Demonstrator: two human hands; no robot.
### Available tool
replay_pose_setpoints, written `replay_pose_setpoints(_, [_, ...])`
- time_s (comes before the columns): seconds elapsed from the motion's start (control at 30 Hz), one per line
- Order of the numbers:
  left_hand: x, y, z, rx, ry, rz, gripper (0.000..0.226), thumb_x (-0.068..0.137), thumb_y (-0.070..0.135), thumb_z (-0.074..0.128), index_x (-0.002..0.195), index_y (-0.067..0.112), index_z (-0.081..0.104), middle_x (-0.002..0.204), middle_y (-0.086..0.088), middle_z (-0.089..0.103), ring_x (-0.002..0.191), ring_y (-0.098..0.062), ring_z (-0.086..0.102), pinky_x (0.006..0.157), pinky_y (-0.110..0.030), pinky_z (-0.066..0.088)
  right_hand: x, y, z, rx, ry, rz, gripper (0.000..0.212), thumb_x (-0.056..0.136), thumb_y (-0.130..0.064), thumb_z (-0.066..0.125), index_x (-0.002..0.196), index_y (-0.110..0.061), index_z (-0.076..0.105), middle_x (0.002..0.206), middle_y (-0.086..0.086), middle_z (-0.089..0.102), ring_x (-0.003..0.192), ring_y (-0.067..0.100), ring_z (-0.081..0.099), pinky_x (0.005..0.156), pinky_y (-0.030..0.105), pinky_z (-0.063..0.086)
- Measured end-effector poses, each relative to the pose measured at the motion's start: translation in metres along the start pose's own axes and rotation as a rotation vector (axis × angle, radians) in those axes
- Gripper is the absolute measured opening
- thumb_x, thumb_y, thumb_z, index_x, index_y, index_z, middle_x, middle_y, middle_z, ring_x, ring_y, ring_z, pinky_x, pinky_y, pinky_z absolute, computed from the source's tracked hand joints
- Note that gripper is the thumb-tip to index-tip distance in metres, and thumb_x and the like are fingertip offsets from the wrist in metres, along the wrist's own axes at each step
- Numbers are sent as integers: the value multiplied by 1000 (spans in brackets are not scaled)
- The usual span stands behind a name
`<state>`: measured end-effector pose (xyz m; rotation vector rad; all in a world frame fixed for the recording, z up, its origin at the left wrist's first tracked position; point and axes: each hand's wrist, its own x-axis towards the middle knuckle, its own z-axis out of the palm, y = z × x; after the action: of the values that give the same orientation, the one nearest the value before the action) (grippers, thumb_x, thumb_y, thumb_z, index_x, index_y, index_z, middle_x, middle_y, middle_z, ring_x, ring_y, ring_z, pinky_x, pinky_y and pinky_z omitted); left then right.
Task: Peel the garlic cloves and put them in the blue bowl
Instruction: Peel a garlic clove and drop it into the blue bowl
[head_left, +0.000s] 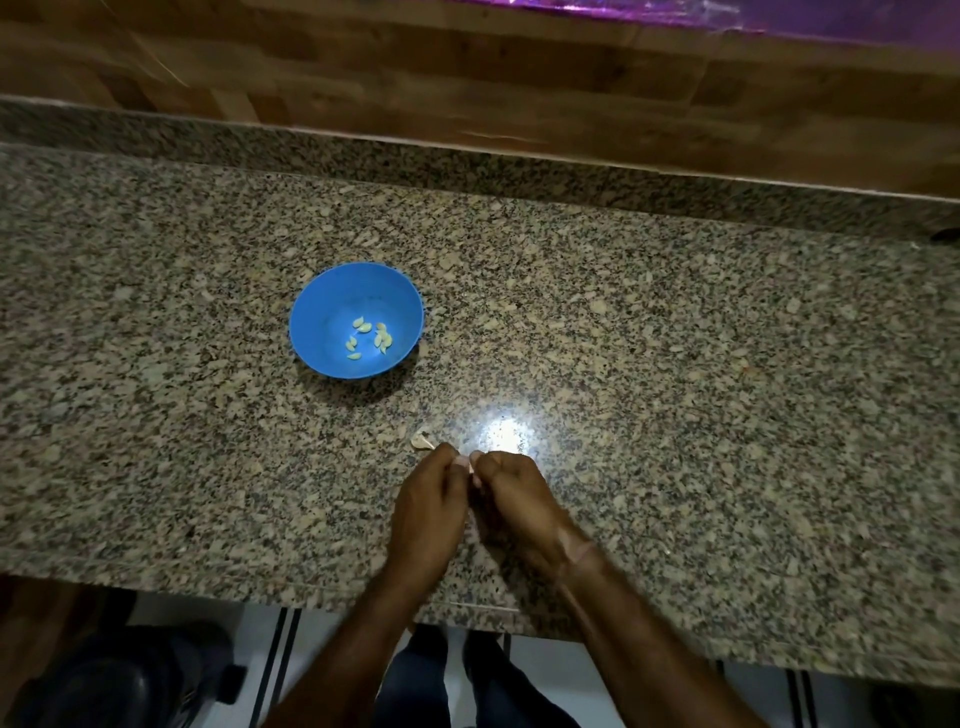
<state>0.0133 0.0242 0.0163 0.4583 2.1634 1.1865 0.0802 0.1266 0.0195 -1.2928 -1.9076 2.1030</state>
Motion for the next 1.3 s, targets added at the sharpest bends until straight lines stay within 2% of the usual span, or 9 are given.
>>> replay_pose_setpoints(0.07, [11, 1, 0, -198, -75, -262, 36, 103, 22, 44, 67, 23, 45, 57, 6, 40, 51, -14, 36, 47, -27, 26, 0, 12, 0, -411, 172, -311, 37, 107, -29, 52, 70, -22, 50, 60, -11, 46, 57, 2, 42, 55, 15, 29])
replay_pose_setpoints(0.13, [8, 5, -2, -89, -112, -257, 38, 104, 22, 45, 67, 24, 45, 57, 5, 40, 50, -13, 35, 46, -26, 26, -1, 14, -1, -430, 175, -382, 37, 107, -28, 54, 70, -22, 52, 60, -10, 49, 56, 2, 44, 56, 14, 31])
replay_pose_setpoints(0.23, [1, -13, -2, 234, 105, 204, 29, 108, 22, 45, 79, 23, 45, 75, 6, 49, 67, -12, 48, 59, -31, 35, 2, 8, -1, 121, -11, 14, 44, 107, -28, 59, 63, -20, 55, 54, -5, 48, 48, 11, 40, 49, 25, 33])
replay_pose_setpoints(0.33, [-1, -14, -4, 236, 98, 268, 27, 108, 21, 47, 82, 18, 47, 77, 2, 51, 69, -13, 51, 61, -31, 38, 3, -1, 3, 309, -51, 284, 45, 107, -25, 56, 63, -18, 53, 52, -4, 43, 46, 11, 35, 49, 24, 27])
replay_pose_setpoints(0.5, [5, 1, -3, -59, -44, -288, 38, 107, 24, 48, 69, 20, 48, 54, 3, 41, 43, -9, 36, 42, -22, 26, 1, 11, 6, -567, 188, -393, 38, 107, -26, 53, 70, -25, 46, 61, -11, 43, 60, 6, 42, 57, 22, 27])
replay_pose_setpoints(0.7, [-4, -12, -13, 216, 144, 376, 24, 107, 18, 52, 83, 20, 55, 81, 7, 53, 73, -8, 52, 62, -27, 40, 6, 6, 9, 148, 37, 123, 43, 105, -26, 61, 63, -18, 56, 52, -2, 49, 48, 12, 43, 54, 27, 36])
replay_pose_setpoints(0.83, [-3, -17, -15, 320, 114, 410, 22, 108, 25, 45, 89, 22, 54, 86, 7, 52, 75, -12, 52, 62, -31, 42, 5, 1, 13, 419, -65, 381, 44, 108, -24, 53, 64, -19, 48, 53, -2, 35, 45, 11, 28, 44, 20, 22])
replay_pose_setpoints(1.0, [0, -19, -14, 112, 69, 216, 34, 105, 37, 39, 82, 17, 54, 75, 2, 58, 71, -17, 57, 64, -41, 47, -5, 5, 12, -230, 122, -110, 44, 107, -27, 57, 64, -20, 58, 57, -10, 58, 53, -2, 49, 54, 17, 38])
replay_pose_setpoints(1.3, [0, -13, -18, -4, 152, 216, 22, 102, 14, 62, 81, 18, 65, 74, 4, 67, 71, -19, 65, 63, -43, 54, -2, -7, 19, 454, -47, 341, 44, 109, -19, 51, 65, -15, 52, 52, -3, 40, 43, 10, 31, 43, 18, 25])
